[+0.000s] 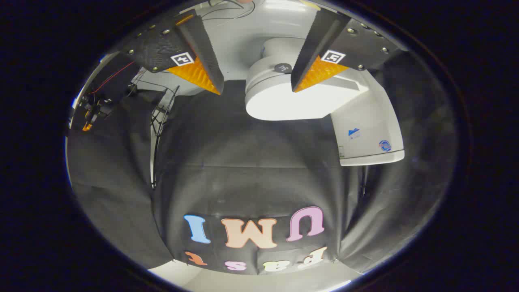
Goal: Open the toilet lid.
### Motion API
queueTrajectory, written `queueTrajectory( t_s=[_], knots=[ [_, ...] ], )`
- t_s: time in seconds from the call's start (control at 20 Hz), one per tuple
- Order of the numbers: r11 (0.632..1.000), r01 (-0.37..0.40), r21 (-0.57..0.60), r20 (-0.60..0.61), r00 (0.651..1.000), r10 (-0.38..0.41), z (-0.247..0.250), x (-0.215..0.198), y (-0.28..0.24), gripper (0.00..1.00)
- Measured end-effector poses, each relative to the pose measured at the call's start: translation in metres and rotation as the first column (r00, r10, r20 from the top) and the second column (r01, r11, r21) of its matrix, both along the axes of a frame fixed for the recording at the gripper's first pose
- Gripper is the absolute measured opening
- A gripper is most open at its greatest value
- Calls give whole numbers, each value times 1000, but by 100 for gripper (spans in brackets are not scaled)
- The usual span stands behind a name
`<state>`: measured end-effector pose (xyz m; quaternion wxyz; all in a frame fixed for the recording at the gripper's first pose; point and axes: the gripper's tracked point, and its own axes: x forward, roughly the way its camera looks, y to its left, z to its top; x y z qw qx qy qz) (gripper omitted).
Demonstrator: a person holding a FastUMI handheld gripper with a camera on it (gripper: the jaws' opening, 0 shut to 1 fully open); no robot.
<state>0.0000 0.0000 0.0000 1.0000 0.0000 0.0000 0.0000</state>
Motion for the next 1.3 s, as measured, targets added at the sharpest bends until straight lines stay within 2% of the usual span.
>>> queueTrajectory(
  t_s=[0.15, 0.55, 0.85, 1.3],
  knots=[
    [999, -34, -35, -31, 999, 33, -13, 7, 13, 98],
    [999, 12, -31, -95, 995, -15, -37, 27, 5, 98],
    [998, -27, -55, -126, 992, 20, -45, 40, 27, 98],
    [991, 25, 132, -148, 989, -6, -48, 66, 39, 98]
  ],
)
